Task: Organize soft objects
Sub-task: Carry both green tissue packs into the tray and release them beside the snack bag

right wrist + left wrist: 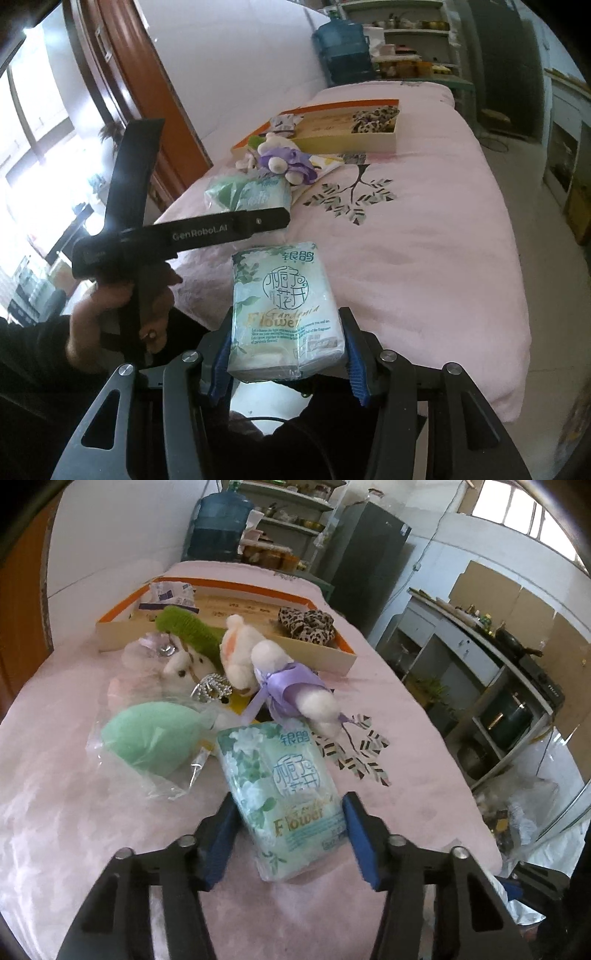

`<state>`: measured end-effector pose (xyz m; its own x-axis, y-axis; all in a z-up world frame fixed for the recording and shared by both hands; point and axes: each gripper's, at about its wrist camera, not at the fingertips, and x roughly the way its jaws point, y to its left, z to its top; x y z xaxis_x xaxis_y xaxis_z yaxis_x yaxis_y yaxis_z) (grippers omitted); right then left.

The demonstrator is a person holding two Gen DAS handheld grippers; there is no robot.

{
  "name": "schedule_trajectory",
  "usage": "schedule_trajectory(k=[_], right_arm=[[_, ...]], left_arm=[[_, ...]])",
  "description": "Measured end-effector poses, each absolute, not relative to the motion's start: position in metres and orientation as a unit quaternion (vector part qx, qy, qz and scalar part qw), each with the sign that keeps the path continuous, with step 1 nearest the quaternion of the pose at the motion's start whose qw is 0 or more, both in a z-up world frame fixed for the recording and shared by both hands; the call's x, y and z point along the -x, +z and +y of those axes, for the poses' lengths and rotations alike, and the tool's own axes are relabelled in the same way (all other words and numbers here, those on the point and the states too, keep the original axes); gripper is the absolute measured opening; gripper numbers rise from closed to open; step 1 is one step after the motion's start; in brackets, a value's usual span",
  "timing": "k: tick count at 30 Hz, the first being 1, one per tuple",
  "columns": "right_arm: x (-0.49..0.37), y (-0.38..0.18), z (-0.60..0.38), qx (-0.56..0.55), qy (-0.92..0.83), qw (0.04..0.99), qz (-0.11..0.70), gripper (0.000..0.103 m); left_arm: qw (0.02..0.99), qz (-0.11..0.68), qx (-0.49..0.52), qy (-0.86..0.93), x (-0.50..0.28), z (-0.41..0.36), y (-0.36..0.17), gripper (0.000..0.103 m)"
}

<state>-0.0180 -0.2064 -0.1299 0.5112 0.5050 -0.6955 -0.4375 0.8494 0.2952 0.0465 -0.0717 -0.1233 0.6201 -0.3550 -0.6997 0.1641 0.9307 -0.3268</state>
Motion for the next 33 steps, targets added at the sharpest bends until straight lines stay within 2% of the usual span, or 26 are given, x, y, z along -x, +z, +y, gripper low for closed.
schedule_trajectory(k=[6, 19, 33], right_arm=[[0.011, -0.129, -0.211, -0.054, 0.266, 0.872, 0.408, 0.053], [-0.014, -0.100, -0.201, -0.050, 0.258, 0.889, 0.374, 0.053], [-0.080, -0.053, -0.168, -0.031, 0.228, 0.911, 0.342, 0.053]], left_arm=[[0.892, 0.400, 0.120, -0.175, -0.040, -0.069, -0.120, 0.043], [0.907, 0.355, 0.109, -0.198, -0.021, -0.049, -0.061, 0.043], [0.932, 0.318, 0.073, -0.158, -0.066, -0.013, -0.009, 0.044]])
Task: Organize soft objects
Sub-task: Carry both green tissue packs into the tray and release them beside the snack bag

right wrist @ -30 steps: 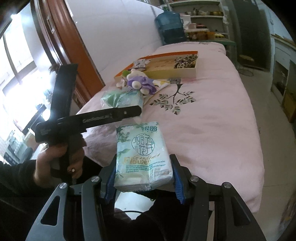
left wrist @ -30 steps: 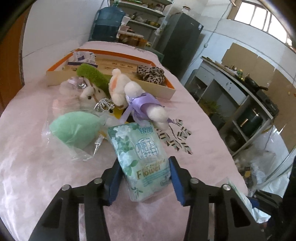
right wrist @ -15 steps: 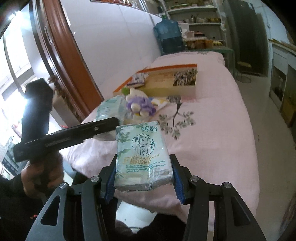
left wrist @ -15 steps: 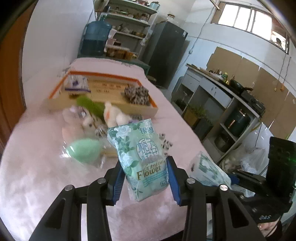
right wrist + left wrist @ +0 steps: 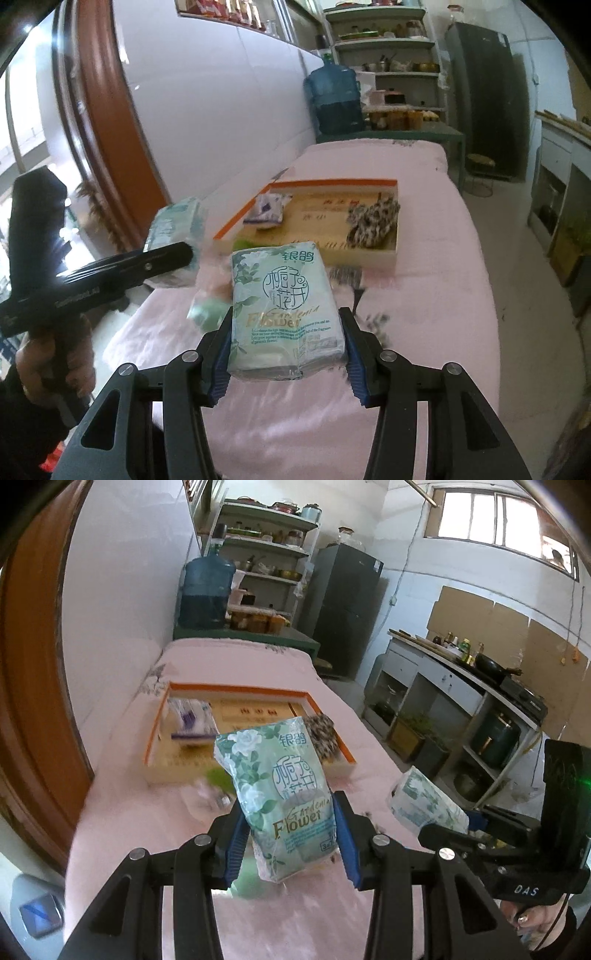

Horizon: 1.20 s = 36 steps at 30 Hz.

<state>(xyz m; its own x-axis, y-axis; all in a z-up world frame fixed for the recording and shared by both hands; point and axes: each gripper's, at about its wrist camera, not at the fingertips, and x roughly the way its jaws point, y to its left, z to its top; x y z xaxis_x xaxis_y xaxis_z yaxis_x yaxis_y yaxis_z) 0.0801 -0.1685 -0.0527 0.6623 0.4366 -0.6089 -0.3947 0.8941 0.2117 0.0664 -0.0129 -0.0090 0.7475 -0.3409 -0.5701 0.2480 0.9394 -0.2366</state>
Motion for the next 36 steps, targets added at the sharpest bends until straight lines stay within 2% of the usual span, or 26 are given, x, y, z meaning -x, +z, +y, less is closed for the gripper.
schedule_trajectory(k=[7, 18, 36], right_arm=[[-0.130, -0.040, -0.154, -0.015, 0.212, 0.915, 0.341, 0.053], [-0.226, -0.022, -0.142, 0.005, 0.190, 0.915, 0.355, 0.053], [-0.370, -0.063, -0.130, -0.003, 0.166, 0.899, 0.404, 0.053]], left_arm=[[0.935, 0.315, 0.065, -0.152, -0.112, -0.002, 0.000, 0.044], [0.919, 0.355, 0.067, -0.157, -0.210, -0.006, -0.003, 0.043], [0.879, 0.449, 0.075, -0.139, -0.331, -0.027, -0.052, 0.043]])
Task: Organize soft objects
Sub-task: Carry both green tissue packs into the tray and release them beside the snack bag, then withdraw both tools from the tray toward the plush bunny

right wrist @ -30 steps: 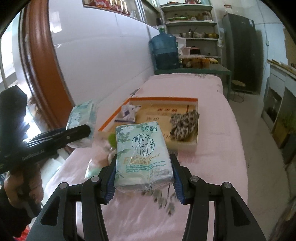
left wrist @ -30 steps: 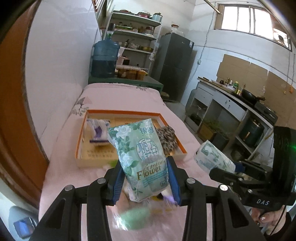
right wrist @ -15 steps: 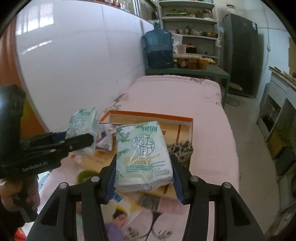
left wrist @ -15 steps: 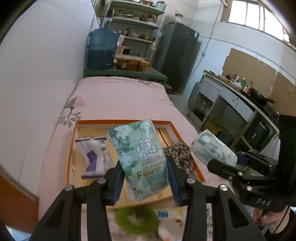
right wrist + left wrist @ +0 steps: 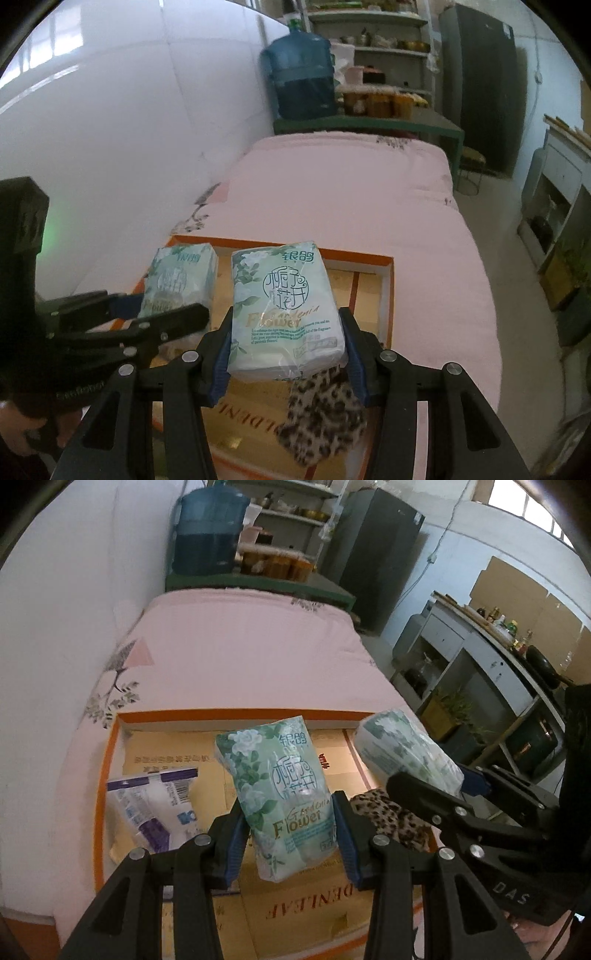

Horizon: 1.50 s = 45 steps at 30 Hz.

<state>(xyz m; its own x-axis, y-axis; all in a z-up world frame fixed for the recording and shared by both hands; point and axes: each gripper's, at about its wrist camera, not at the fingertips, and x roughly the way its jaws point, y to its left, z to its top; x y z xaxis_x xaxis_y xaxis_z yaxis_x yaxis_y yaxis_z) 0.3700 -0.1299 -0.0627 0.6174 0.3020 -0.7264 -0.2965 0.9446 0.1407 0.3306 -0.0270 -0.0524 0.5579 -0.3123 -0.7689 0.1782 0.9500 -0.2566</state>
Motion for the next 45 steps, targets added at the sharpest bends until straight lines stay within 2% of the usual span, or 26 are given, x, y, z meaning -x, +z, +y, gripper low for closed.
schedule_trajectory(k=[18, 22, 33, 45], right_arm=[[-0.413, -0.119, -0.133, -0.005, 0.147, 0.874, 0.463, 0.053], [-0.414, -0.126, -0.132, -0.014, 0.150, 0.870, 0.470, 0.055], [-0.405, -0.115, -0.136, -0.022, 0.146, 0.881, 0.450, 0.065], [-0.380, -0.091, -0.155, -0.057, 0.137, 0.893, 0.426, 0.067]], left_arm=[[0.850, 0.496, 0.099, -0.144, -0.355, -0.021, -0.094, 0.044], [0.846, 0.504, 0.103, -0.140, -0.355, -0.019, -0.100, 0.046], [0.856, 0.485, 0.113, -0.142, -0.345, -0.018, -0.090, 0.059], [0.882, 0.429, 0.130, -0.142, -0.318, -0.010, -0.048, 0.059]])
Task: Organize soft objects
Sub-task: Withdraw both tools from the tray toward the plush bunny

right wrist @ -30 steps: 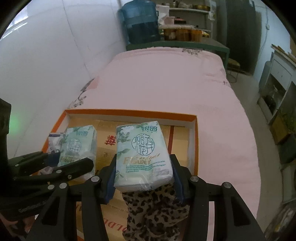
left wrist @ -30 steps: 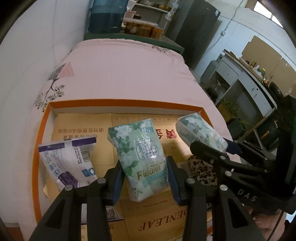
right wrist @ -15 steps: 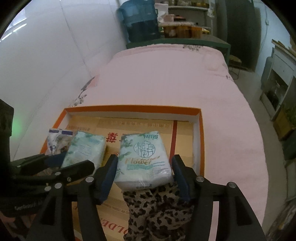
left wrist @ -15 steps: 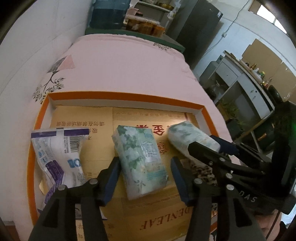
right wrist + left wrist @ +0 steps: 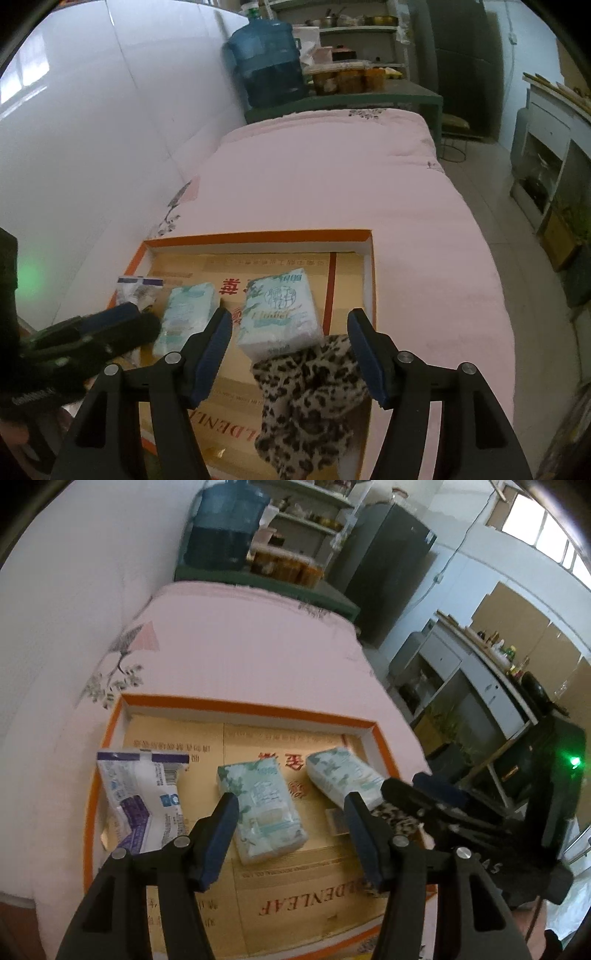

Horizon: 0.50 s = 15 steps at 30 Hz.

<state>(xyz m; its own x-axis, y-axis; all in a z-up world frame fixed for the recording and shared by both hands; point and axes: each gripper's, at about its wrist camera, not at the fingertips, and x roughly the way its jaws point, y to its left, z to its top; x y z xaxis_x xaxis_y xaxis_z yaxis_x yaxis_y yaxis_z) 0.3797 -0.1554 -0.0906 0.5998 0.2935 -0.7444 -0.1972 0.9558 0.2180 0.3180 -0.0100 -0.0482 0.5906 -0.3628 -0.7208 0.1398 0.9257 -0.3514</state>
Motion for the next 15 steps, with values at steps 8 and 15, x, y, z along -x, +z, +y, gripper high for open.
schedule_trajectory(k=[8, 15], right_arm=[[-0.356, -0.077, -0.157, -0.061, 0.137, 0.897, 0.416, 0.067], [-0.331, -0.065, -0.152, -0.057, 0.143, 0.900, 0.407, 0.067]], left_arm=[[0.900, 0.401, 0.104, -0.137, -0.288, -0.013, -0.023, 0.059], [0.909, 0.387, 0.096, -0.121, -0.261, -0.005, -0.012, 0.059]])
